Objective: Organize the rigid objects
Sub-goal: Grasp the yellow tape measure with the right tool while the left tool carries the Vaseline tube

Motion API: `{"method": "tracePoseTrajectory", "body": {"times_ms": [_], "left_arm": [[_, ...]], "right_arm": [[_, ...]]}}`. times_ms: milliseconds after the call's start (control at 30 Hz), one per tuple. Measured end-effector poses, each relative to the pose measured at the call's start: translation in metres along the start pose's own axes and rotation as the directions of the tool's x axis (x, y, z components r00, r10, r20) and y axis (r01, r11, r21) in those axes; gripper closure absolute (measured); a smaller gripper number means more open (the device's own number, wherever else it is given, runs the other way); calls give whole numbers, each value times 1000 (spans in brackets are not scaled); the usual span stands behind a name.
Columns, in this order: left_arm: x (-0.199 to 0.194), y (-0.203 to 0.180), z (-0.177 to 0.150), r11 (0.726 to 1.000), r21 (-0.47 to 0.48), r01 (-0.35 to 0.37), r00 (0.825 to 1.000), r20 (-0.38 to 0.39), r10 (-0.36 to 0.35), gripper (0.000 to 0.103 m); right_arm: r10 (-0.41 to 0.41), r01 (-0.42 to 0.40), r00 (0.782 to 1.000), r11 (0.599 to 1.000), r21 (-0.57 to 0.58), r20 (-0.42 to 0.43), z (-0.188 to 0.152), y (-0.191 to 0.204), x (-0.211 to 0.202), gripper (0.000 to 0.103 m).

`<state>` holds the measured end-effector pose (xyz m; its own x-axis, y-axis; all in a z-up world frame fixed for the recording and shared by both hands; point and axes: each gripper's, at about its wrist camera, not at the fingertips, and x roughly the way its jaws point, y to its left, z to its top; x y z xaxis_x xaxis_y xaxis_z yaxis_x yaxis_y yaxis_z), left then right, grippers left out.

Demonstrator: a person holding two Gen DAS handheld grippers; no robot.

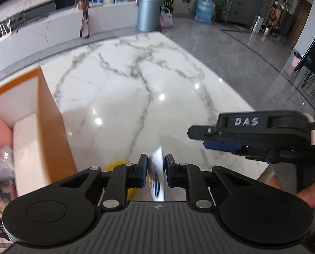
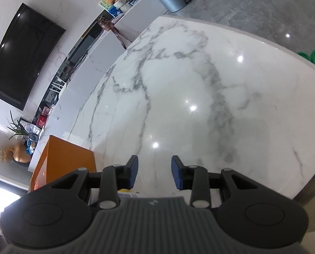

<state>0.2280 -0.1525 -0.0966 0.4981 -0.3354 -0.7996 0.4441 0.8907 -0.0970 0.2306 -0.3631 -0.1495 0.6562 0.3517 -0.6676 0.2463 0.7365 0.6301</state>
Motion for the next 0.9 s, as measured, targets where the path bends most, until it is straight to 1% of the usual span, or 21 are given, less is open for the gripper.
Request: {"method": "tracePoseTrajectory", "body": {"times_ms": [100,233,333,433,500,533,567,700,800,867,900], "left_arm": [[-22,5,2,1000,-4,7,999,46,-7,84],[-53,16,5,1000,-9,-1,995,100,1,84],[-77,35,6,999,-47,9,993,121,-3,84],[-99,58,8,995,-97,13,993,119,-1,84],[-109,74,10,993,-113,14,995,102,-2,84],[-112,82,11,993,-115,10,996,87,0,84],[-113,90,12,994,-110,4,998,65,3,84],[-102,113,13,999,-42,-18,999,-49,16,84],[-83,122,6,999,20,-33,990,-140,36,84],[-69,129,1,999,35,-36,980,-194,43,84],[-62,133,-1,999,28,-31,976,-215,37,84]], "right_arm": [[6,-7,1000,999,-43,-17,-2,7,0,67],[10,-14,1000,982,-186,-26,-10,27,-1,67],[2,-13,999,960,-281,-39,-16,42,1,67],[-15,-9,998,939,-343,-67,-21,53,7,66],[-9,-33,994,922,-387,-107,-24,61,14,64],[-4,-51,991,910,-412,-130,-26,65,17,59],[-4,-64,988,894,-444,-151,-28,71,21,56],[-46,-97,973,808,-581,-227,-38,96,39,54],[-114,-97,959,729,-678,-260,-47,110,55,50],[-164,-93,949,671,-736,-270,-53,115,64,49],[-187,-91,945,640,-763,-270,-55,118,69,48]]}}
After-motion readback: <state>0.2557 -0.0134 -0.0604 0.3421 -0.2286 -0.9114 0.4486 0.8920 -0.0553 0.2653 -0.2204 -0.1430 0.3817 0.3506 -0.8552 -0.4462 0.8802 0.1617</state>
